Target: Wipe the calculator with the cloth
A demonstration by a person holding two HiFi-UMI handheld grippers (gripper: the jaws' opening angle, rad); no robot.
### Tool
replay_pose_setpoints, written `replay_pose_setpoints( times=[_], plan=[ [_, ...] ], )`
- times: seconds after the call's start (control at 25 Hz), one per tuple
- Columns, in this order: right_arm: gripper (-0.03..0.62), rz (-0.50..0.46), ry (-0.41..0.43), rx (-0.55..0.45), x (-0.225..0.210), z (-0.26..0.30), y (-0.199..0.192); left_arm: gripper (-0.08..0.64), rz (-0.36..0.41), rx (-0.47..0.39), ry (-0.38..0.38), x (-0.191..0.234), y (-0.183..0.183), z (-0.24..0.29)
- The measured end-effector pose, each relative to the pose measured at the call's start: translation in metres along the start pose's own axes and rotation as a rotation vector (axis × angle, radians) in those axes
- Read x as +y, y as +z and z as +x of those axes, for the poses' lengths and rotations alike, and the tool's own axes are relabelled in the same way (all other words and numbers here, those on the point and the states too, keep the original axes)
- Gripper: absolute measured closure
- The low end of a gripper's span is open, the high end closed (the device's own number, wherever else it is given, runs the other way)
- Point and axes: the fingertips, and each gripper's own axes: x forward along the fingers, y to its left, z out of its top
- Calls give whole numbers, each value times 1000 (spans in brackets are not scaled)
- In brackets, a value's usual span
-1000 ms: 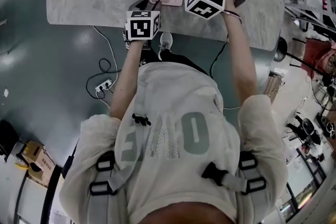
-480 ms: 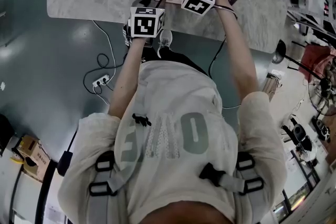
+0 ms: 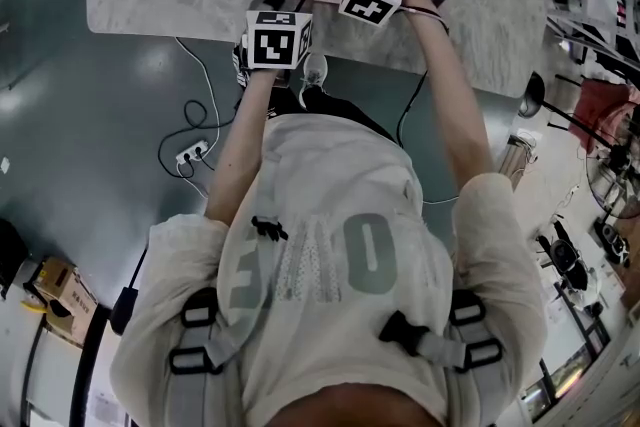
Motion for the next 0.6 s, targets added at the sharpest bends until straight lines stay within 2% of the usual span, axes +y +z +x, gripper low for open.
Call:
replay_pose_setpoints(
  times=[0.36, 0.6],
  plan=[
    [537, -13, 2, 15, 7, 2, 2, 380, 0, 0, 1, 2, 0, 1],
    [537, -18, 70, 8, 23, 2, 4, 380, 16, -3, -2, 0, 0, 2]
  ],
)
